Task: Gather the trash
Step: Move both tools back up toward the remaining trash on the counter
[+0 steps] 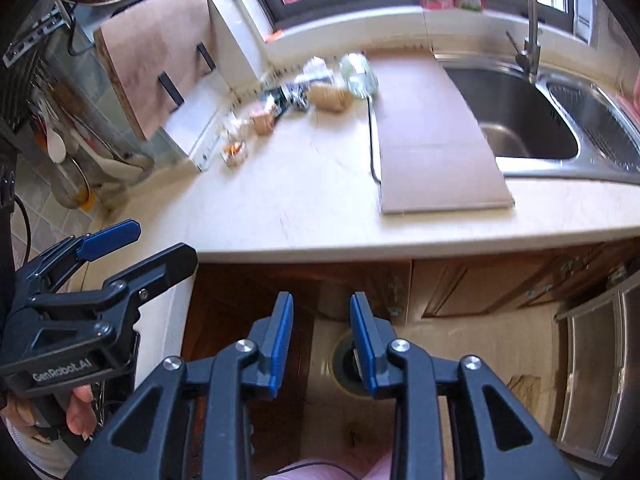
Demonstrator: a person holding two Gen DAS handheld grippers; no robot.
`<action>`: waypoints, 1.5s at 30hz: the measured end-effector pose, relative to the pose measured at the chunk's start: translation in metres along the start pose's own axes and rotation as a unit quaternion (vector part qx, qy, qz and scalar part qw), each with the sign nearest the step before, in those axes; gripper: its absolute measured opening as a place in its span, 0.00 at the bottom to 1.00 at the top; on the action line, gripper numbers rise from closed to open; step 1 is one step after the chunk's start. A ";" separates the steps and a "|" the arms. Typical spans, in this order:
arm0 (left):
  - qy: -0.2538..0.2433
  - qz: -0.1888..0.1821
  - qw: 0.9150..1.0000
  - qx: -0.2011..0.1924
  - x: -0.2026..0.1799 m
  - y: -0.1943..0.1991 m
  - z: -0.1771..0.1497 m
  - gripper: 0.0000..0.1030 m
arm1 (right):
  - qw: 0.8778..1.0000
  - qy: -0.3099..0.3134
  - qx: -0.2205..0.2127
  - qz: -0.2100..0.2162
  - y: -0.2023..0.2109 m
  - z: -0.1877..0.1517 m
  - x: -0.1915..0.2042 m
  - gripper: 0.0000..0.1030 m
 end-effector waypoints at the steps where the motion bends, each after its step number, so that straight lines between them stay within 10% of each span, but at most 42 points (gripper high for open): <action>1: 0.003 0.005 1.000 -0.005 0.004 0.001 0.005 0.83 | 1.000 0.003 -0.004 0.001 0.001 0.006 0.002 0.31; 13: 0.110 0.083 0.990 -0.007 0.074 -0.050 0.065 0.83 | 0.997 0.057 -0.022 0.039 -0.031 0.122 -0.003 0.40; 27: 0.241 0.147 0.957 0.063 0.121 -0.182 0.103 0.83 | 0.983 0.165 0.047 0.064 -0.141 0.246 -0.023 0.47; 45: 0.288 0.155 0.936 0.127 0.145 -0.279 0.101 0.83 | 0.969 0.208 0.129 0.015 -0.269 0.279 -0.045 0.47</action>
Point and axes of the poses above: each gripper's, at about its wrist camera, not at the fingertips, and y roughly against the way its jaws point, x to its left, z to its top, the point moved 4 cm from there along -y, roughly the way its jaws point, and after that the axes turned 10 degrees about z, right-handed, at the moved point
